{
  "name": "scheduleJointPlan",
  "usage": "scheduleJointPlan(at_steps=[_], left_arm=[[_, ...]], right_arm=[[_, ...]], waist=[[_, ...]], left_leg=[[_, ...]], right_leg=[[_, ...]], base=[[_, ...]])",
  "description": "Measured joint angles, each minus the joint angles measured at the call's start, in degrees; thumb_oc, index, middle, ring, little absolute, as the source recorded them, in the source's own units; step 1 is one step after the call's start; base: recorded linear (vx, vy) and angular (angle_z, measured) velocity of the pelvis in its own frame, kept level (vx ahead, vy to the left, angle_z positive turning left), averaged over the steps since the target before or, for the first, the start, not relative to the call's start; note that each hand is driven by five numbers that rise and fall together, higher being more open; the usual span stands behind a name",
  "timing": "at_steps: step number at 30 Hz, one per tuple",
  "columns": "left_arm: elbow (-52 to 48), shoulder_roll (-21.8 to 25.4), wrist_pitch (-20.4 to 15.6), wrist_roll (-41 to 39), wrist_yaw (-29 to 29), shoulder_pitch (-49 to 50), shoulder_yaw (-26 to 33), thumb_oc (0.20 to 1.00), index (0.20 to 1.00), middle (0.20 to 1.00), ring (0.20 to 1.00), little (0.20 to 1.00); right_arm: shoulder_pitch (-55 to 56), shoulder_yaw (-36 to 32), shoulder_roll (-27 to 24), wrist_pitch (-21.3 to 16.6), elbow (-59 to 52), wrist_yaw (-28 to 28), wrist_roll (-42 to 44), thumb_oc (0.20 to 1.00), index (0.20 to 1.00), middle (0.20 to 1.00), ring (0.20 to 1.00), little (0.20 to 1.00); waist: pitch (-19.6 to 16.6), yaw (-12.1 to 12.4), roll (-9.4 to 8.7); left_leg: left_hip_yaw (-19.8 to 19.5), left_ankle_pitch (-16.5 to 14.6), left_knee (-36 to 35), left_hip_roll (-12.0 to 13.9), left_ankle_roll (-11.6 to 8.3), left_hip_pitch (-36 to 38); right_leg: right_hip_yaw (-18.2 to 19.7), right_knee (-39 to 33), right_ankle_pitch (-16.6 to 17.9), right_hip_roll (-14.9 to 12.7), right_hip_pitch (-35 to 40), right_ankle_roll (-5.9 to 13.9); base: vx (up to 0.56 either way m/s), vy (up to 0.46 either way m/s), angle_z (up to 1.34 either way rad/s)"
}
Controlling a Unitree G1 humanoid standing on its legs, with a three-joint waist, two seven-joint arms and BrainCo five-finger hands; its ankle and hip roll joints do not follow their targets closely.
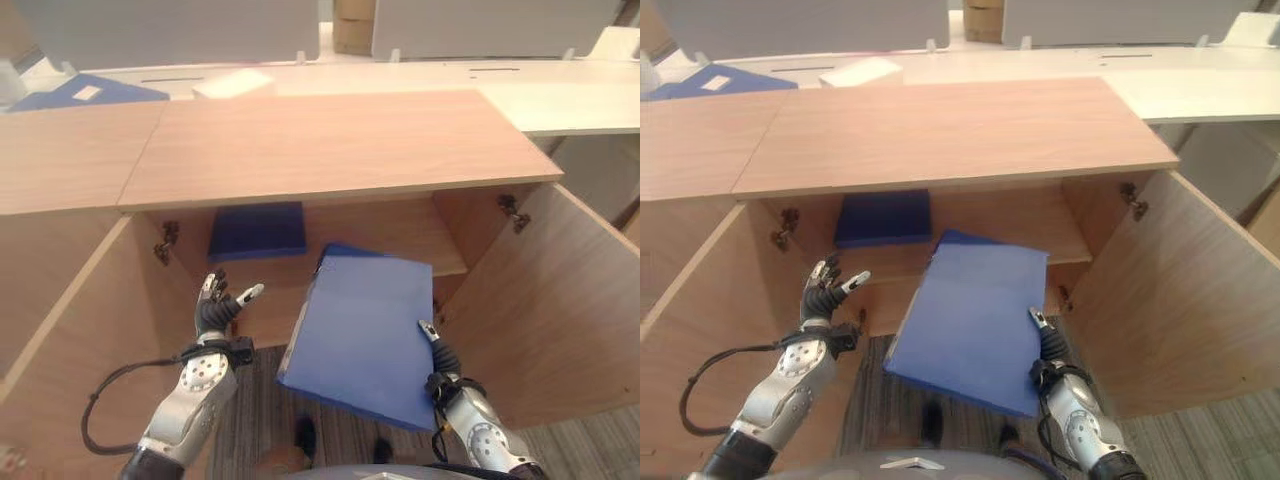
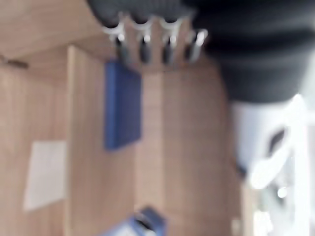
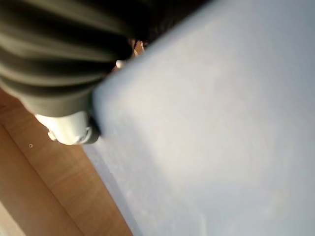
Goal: Put the empty folder in the office cabinet
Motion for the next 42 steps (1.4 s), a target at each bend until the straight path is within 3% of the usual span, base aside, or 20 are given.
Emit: scheduleJointPlan(at_steps=[2, 3, 5, 6, 7, 8, 10, 13, 14, 15, 16, 18, 19, 20, 22, 25, 28, 33, 39, 42], left_arm=[[1.0, 0.9, -0.3, 0.0, -0.5, -0.1, 0.5, 1.000, 1.000, 1.000, 1.000, 1.000], [1.1, 2.6, -0.3, 0.0, -1.2, 0.4, 0.7, 1.000, 1.000, 1.000, 1.000, 1.000], [1.3, 4.1, -0.2, 0.0, -1.3, 0.5, 1.3, 1.000, 1.000, 1.000, 1.000, 1.000], [2.0, 3.9, -0.2, 0.0, -1.2, 0.3, 2.7, 1.000, 1.000, 1.000, 1.000, 1.000], [2.6, 4.0, -0.2, 0.0, -1.3, -0.2, 3.2, 1.000, 1.000, 1.000, 1.000, 1.000], [3.6, 3.8, -0.3, 0.0, -1.3, -0.9, 3.5, 1.000, 1.000, 1.000, 1.000, 1.000], [5.1, 3.0, -0.3, 0.5, -1.4, -1.9, 2.5, 1.000, 1.000, 1.000, 1.000, 1.000], [5.2, 2.6, -0.4, 0.9, -1.9, -2.1, 1.6, 1.000, 1.000, 1.000, 1.000, 1.000], [5.1, 3.0, -0.4, 1.8, -1.6, -1.9, 1.6, 1.000, 1.000, 1.000, 1.000, 1.000], [5.0, 3.5, -0.4, 1.8, -1.5, -1.9, 1.6, 1.000, 1.000, 1.000, 1.000, 1.000], [5.3, 3.8, -0.5, 1.9, -1.3, -1.6, 1.9, 1.000, 1.000, 1.000, 1.000, 1.000], [2.4, 2.3, -0.3, 1.9, 0.0, 2.2, 2.4, 1.000, 1.000, 1.000, 1.000, 1.000], [0.2, 3.0, -0.3, 1.9, 0.1, 3.6, 2.4, 1.000, 1.000, 1.000, 1.000, 1.000], [-0.1, 3.2, -0.3, 1.9, 0.1, 3.8, 2.3, 1.000, 1.000, 1.000, 1.000, 1.000], [-2.2, 2.8, 0.2, 1.6, 0.8, 5.4, 2.0, 1.000, 1.000, 1.000, 1.000, 1.000], [-3.5, 1.6, 0.4, 1.6, 0.8, 5.2, 2.1, 1.000, 1.000, 1.000, 1.000, 1.000], [-3.4, 1.0, 1.1, 1.6, 0.8, 4.9, 0.9, 1.000, 1.000, 1.000, 1.000, 1.000], [-3.7, 0.9, 2.5, 1.7, 1.0, 4.4, 0.1, 1.000, 1.000, 1.000, 1.000, 1.000], [-3.8, 1.5, 3.2, 1.7, 1.1, 4.8, 0.4, 1.000, 1.000, 1.000, 1.000, 1.000], [-3.9, 1.5, 4.8, 1.7, 1.1, 4.8, 0.3, 1.000, 1.000, 1.000, 1.000, 1.000]], right_arm=[[0.0, 0.1, 0.7, 0.0, 0.0, 0.3, 0.5, 0.200, 0.200, 0.200, 0.200, 0.200], [-0.3, 0.0, 1.2, 0.0, 0.0, 0.4, 0.5, 0.200, 0.200, 0.200, 0.200, 0.200], [-0.3, 0.0, 1.7, 0.0, -0.1, 0.7, 0.4, 0.200, 0.200, 0.200, 0.200, 0.200], [-0.2, 0.0, 2.0, 0.0, -0.2, 0.8, 0.4, 0.200, 0.200, 0.200, 0.200, 0.200], [-0.4, -0.1, 2.0, 0.0, -0.7, 0.8, 0.4, 0.200, 0.200, 0.200, 0.200, 0.200], [-0.6, -0.2, 2.1, 0.0, -0.8, 0.9, 0.5, 0.200, 0.200, 0.200, 0.200, 0.200], [0.4, -0.4, 2.2, 0.1, -0.8, 0.9, 0.5, 0.200, 0.200, 0.200, 0.200, 0.200], [0.8, -1.1, 2.1, 0.4, -0.7, 0.7, 0.5, 0.200, 0.200, 0.200, 0.200, 0.200], [0.7, -1.9, 2.9, 0.7, -1.0, 0.3, 0.5, 0.200, 0.200, 0.200, 0.200, 0.200], [1.0, -1.8, 1.9, 0.8, -2.7, 0.2, 0.5, 0.200, 0.200, 0.200, 0.200, 0.200], [0.7, -1.8, 1.6, 1.0, -2.6, 0.3, 0.5, 0.200, 0.200, 0.200, 0.200, 0.200], [-1.0, -1.2, 0.4, 2.7, -3.3, -0.9, 0.5, 0.200, 0.200, 0.200, 0.200, 0.200], [-1.0, -1.2, 0.7, 2.7, -3.4, -0.8, 0.5, 0.200, 0.200, 0.200, 0.200, 0.200], [-0.9, -1.4, 0.7, 2.7, -3.2, -0.8, 0.5, 0.200, 0.200, 0.200, 0.200, 0.200], [0.3, -1.7, -0.7, 3.8, -2.9, -1.4, 0.5, 0.200, 0.200, 0.200, 0.200, 0.200], [1.8, -1.7, -3.7, 4.7, -2.9, -2.0, 0.5, 0.200, 0.200, 0.200, 0.200, 0.200], [2.2, -2.1, -6.2, 4.8, -2.9, -2.1, 0.5, 0.200, 0.200, 0.200, 0.200, 0.200], [2.0, -2.4, -6.7, 4.8, -3.1, -2.2, 0.4, 0.200, 0.200, 0.200, 0.200, 0.200], [1.7, -2.6, -6.2, 4.7, -3.1, -2.4, 0.1, 0.200, 0.200, 0.200, 0.200, 0.200], [0.6, -4.0, -6.2, 4.6, -3.0, -2.6, -0.3, 0.200, 0.200, 0.200, 0.200, 0.200]], waist=[[1.2, 0.0, -0.05], [2.5, 0.1, -0.43], [3.4, 0.4, -0.27], [3.7, 0.1, -0.72], [4.3, -0.7, -1.29], [5.7, -0.9, -0.76], [6.3, -2.6, -0.41], [6.1, -3.8, -0.76], [5.1, -4.4, -3.77], [4.7, -5.4, -5.10], [4.8, -5.6, -5.94], [3.9, -5.0, -3.46], [2.8, -5.0, -3.90], [2.4, -5.1, -3.86], [0.1, -5.4, -2.28], [-0.4, -5.5, -1.58], [-0.4, -5.9, -1.67], [-0.2, -6.3, -1.55], [1.1, -5.3, -2.01], [1.5, -5.2, -2.11]], left_leg=[[-0.2, -0.2, -0.3, -0.2, 0.17, 0.7], [-0.3, -0.2, -0.5, -0.2, 0.14, 0.8], [-1.1, -0.2, -1.8, 0.0, 0.02, 1.0], [-1.0, 0.1, -4.5, -0.1, -0.82, 2.3], [-1.0, 0.4, -3.9, -0.1, -0.88, 2.3], [-1.5, 1.0, -2.7, -0.3, -1.66, 2.2], [-3.5, 1.0, -1.4, -0.4, -1.68, 1.8], [-5.7, 0.8, -5.7, -0.2, -2.19, 2.5], [-5.4, -1.2, -7.1, -2.4, -3.80, 3.3], [-4.1, -3.3, -1.1, -2.7, -2.17, 2.3], [-2.6, 0.1, -2.8, -3.1, -2.14, 3.9], [-2.7, 1.1, -6.5, -0.1, -3.82, 6.8], [-2.8, 1.6, -8.8, 0.3, -4.54, 8.1], [-3.0, 2.1, -10.4, 1.0, -5.27, 9.3], [-3.2, 2.4, -12.9, 4.4, -7.29, 10.6], [-3.2, 2.8, -12.9, 7.7, -8.03, 11.4], [-3.3, 2.9, -12.2, 8.9, -8.15, 10.5], [-3.3, 3.0, -12.8, 9.4, -8.88, 8.8], [-3.4, 2.0, -13.0, 9.2, -11.36, 7.9], [-3.5, 2.2, -13.0, 9.2, -11.36, 6.3]], right_leg=[[-2.7, 4.1, -1.5, -2.8, -3.1, -2.00], [-3.1, 0.2, -1.0, -4.7, -3.1, -1.31], [-2.9, -8.1, 0.7, -5.2, -2.0, 1.38], [-2.3, -18.8, 3.0, -5.4, -0.4, 3.21], [-1.7, -23.7, 4.0, -5.6, 0.9, 4.65], [0.4, -24.0, 5.8, -5.5, 0.5, 6.41], [4.0, -23.7, 6.4, -3.9, 0.7, 7.20], [4.1, -23.5, 6.3, -1.3, 1.9, 6.68], [5.7, -22.3, 4.5, -1.9, 2.5, 5.26], [7.2, -21.2, 1.9, -2.6, 5.4, 5.37], [8.4, -21.0, 3.8, -2.9, 7.6, 3.15], [8.8, -21.4, 5.0, -0.2, 6.5, 2.19], [8.8, -22.1, 4.9, 0.2, 5.7, 2.22], [8.3, -21.5, 6.5, 0.6, 5.6, 0.53], [7.7, -22.1, 5.6, 4.1, 5.8, -1.22], [7.1, -23.5, 6.3, 7.5, 7.3, -2.48], [7.1, -23.4, 6.4, 8.9, 6.4, -4.06], [6.3, -23.4, 6.4, 9.3, 4.8, -4.15], [5.9, -23.5, 6.4, 8.6, 4.0, -4.16], [5.7, -23.5, 6.4, 8.5, 2.5, -4.11]], base=[[0.33, -0.125, 0.15], [0.39, -0.205, 0.17], [0.39, -0.176, 0.18], [0.45, -0.163, 0.25], [0.50, -0.180, 0.11], [0.42, -0.154, 0.09], [0.35, -0.167, 0.41], [0.23, -0.115, 0.53], [0.44, -0.183, 1.09], [0.41, -0.166, 1.04], [0.36, -0.150, 0.59], [0.27, -0.134, -0.13], [0.32, -0.161, -0.10], [0.31, -0.149, 0.01], [0.23, -0.118, -0.12], [0.13, -0.074, -0.18], [0.06, -0.068, -0.17], [0.05, -0.057, 0.05], [0.07, -0.064, 0.05], [0.04, -0.064, 0.03]])
